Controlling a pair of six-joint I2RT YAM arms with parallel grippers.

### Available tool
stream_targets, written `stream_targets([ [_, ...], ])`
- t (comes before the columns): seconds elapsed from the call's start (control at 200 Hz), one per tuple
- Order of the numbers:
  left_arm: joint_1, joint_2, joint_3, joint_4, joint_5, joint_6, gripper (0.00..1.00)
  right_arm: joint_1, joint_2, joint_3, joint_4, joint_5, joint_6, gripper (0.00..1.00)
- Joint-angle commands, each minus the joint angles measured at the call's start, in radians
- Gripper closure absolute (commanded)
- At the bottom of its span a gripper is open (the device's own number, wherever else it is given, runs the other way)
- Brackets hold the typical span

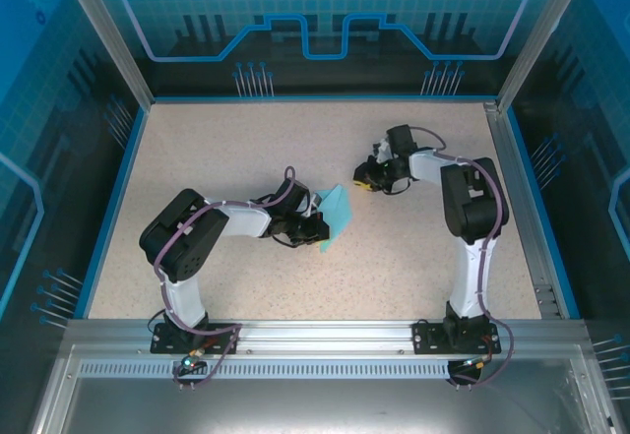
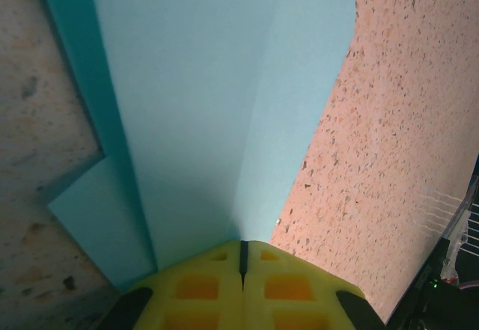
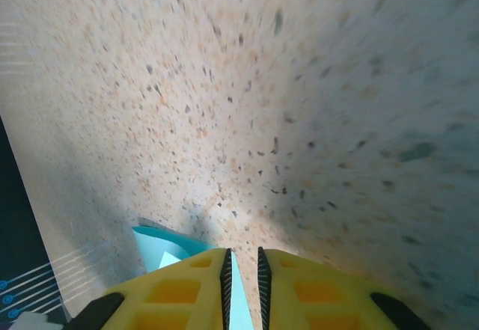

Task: Fold a paper plane with a square sheet of paper (pick it up from the middle)
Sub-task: Fourth fold the wing at the center of the table.

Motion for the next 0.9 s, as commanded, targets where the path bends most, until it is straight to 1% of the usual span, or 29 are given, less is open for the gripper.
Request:
stream_targets([
  [0.0, -0.024, 0.087, -0.071, -0.18, -0.078, 0.013, 1.0, -0.018, -0.096, -0.01, -0.038, -0.021, -0.056, 0.79],
  [0.09, -0.025, 0.087, -0.07, -0.179, -0.076, 0.01, 1.0, 0.021, -0.124, -0.038, -0.028, -0.029, -0.067, 0.79],
  [0.195, -0.024, 0.086, -0.071, -0.18, -0.076, 0.013, 1.0, 0.078, -0.138, -0.088, 0.036, -0.049, -0.05, 0.79],
  [0.385, -0.024, 0.087, -0.067, -0.183, -0.075, 0.013, 1.0, 0.223, -0.124, -0.125, 0.065, 0.033, -0.044, 0.8],
  [0.49, -0.025, 0.086, -0.062, -0.191, -0.074, 0.014, 1.0, 0.276, -0.114, -0.144, 0.113, 0.054, -0.027, 0.8],
  [0.74, -0.024, 0.092, -0.057, -0.199, -0.076, 0.019, 1.0, 0.261, -0.064, -0.165, 0.174, 0.064, -0.019, 0.81],
  [0.895, -0.024, 0.095, -0.057, -0.196, -0.076, 0.015, 1.0, 0.216, -0.021, -0.183, 0.227, 0.047, 0.0, 0.81],
])
